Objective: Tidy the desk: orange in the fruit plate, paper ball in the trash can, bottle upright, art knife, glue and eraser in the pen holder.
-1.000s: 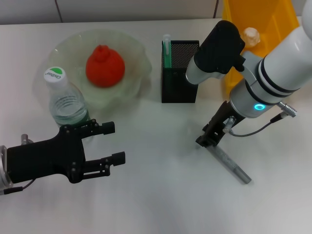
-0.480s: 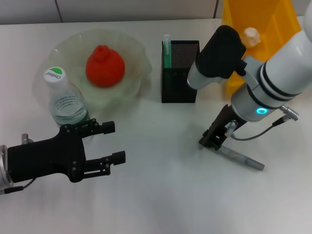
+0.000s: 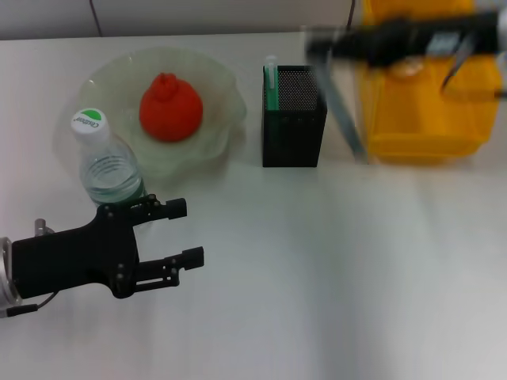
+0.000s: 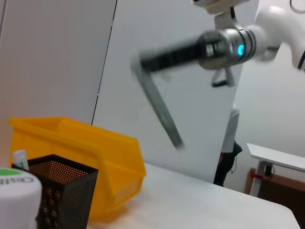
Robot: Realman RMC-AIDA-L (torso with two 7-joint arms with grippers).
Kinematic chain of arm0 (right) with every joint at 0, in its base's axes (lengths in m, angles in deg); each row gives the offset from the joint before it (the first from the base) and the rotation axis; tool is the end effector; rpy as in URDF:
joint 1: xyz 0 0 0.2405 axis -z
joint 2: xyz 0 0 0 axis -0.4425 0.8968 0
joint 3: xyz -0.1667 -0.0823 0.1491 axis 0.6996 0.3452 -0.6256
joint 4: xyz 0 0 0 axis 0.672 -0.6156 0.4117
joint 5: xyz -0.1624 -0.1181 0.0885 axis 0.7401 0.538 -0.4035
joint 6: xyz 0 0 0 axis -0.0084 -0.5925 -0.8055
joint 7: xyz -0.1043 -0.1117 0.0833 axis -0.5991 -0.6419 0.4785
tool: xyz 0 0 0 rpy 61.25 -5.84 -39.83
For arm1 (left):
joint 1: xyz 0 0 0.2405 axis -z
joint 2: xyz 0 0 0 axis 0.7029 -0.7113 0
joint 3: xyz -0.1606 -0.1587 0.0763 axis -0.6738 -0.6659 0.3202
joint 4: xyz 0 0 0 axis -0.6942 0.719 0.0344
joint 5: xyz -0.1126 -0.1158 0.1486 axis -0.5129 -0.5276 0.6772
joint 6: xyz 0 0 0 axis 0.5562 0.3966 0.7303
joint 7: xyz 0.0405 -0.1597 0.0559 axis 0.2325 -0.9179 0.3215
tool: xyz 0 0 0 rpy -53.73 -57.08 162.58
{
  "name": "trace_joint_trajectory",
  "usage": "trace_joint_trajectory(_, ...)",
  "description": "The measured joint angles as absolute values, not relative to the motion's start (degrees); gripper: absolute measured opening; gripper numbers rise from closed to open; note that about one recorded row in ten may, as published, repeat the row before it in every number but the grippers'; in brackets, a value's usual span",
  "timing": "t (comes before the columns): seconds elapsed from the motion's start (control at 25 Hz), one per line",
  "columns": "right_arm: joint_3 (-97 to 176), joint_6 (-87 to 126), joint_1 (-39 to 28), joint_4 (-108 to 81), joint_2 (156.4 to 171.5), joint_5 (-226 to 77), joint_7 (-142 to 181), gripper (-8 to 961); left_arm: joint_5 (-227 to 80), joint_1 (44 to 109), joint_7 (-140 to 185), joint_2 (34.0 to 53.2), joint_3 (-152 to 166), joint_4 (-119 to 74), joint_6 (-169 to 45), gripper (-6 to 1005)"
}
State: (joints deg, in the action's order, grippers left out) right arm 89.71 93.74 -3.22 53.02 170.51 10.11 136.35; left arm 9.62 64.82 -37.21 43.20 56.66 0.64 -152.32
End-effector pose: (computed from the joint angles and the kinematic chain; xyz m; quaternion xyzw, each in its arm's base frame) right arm 0.1140 0.3809 0.0473 -0.9077 0.2590 0.3040 0.1286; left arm -0.2685 0.2626 -0.0268 -0.9258 -0.1651 -0.3281 0.0900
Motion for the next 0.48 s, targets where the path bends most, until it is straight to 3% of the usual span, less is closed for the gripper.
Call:
trace_joint_trajectory(0.16, 84.2, 93.3, -5.2, 34.4, 170.41, -5.4, 117.6, 133, 9.6, 65.0, -37.2, 43.52, 56.7, 0.6, -152.5, 776)
trace_joint_trajectory(0.2, 81.2, 93.3, -7.6, 20.2, 170.41, -12.9, 103.2, 133, 9.6, 65.1, -37.2, 43.55, 56.7, 0.6, -152.6, 776)
trace_joint_trajectory(0.48, 80.6, 87.8, -13.7, -0.3, 171.02, -22.0, 74.1, 131, 9.6, 65.4, -37.3, 43.64, 56.7, 0.6, -152.6, 776)
